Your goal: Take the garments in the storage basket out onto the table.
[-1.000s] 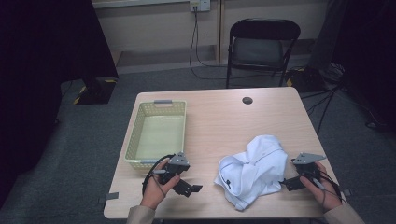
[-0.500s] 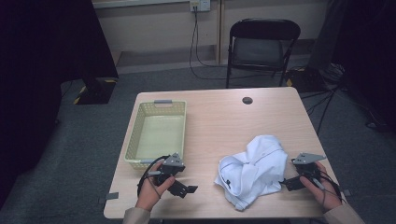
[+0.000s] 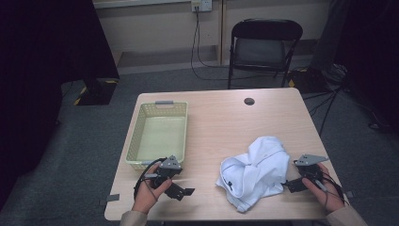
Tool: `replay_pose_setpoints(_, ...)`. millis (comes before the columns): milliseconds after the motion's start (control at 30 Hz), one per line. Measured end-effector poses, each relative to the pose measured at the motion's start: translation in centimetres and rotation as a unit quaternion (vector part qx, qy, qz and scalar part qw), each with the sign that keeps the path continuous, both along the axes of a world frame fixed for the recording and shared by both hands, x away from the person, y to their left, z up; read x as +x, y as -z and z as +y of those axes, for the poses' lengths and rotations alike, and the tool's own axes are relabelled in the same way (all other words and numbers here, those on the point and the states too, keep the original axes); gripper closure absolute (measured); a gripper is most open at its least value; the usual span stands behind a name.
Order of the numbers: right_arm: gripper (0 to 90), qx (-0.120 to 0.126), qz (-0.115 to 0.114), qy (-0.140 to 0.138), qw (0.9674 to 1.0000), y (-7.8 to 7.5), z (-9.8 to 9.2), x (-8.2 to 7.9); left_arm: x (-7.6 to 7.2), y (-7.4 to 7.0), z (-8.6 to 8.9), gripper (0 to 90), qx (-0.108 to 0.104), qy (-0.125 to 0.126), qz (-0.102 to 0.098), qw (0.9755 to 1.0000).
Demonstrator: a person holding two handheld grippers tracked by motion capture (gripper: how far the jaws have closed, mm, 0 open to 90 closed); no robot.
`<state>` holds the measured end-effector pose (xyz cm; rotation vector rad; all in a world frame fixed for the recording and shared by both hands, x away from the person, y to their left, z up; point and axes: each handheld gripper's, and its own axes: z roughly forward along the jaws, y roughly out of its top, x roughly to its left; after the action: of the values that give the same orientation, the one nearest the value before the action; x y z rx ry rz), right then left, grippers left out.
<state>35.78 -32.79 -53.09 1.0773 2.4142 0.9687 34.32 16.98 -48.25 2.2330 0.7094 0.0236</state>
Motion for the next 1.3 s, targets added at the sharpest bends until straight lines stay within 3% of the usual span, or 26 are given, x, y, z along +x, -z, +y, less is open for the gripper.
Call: replay_pose_setpoints(1300, 0.0, 0.000, 0.000, 0.000, 1.0000, 0.0, 0.0, 0.0, -0.8, 1.2, 3.2, 2.9, 0.009, -0.017, 0.002, 0.9998)
